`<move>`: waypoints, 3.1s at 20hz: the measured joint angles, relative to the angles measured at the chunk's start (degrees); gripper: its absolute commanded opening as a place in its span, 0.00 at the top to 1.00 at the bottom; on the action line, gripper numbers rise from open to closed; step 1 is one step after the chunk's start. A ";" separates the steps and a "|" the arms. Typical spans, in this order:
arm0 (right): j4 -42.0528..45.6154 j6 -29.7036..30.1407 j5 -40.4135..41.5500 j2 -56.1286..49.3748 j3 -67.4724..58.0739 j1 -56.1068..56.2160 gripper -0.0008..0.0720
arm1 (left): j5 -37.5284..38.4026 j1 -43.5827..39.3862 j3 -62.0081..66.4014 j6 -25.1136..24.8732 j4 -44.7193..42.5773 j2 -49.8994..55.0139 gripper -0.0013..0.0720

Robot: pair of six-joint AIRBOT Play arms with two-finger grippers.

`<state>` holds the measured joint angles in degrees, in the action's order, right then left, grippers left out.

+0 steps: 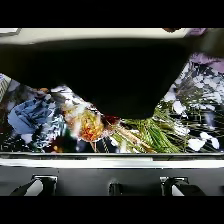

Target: Fold the clothes and pants, and hang the long-sleeved shirts on hangers.

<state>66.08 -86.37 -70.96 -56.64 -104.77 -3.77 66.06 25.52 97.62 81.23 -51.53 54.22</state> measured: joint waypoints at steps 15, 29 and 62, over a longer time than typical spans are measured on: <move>13.68 -10.27 -4.48 1.44 -5.20 0.02 0.95 | 3.58 -0.92 4.00 10.69 -15.52 -6.71 0.96; 10.97 -12.28 -0.15 -48.96 -5.20 -0.02 0.95 | -13.66 -21.38 2.12 1.42 -12.26 48.24 0.95; -12.33 22.12 -4.81 -24.04 61.48 -31.82 0.32 | 6.78 13.86 -48.13 -0.26 -2.86 12.92 0.24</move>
<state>53.76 -64.25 -75.77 -80.68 -43.29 -35.59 72.84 39.38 49.50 80.97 -54.39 67.13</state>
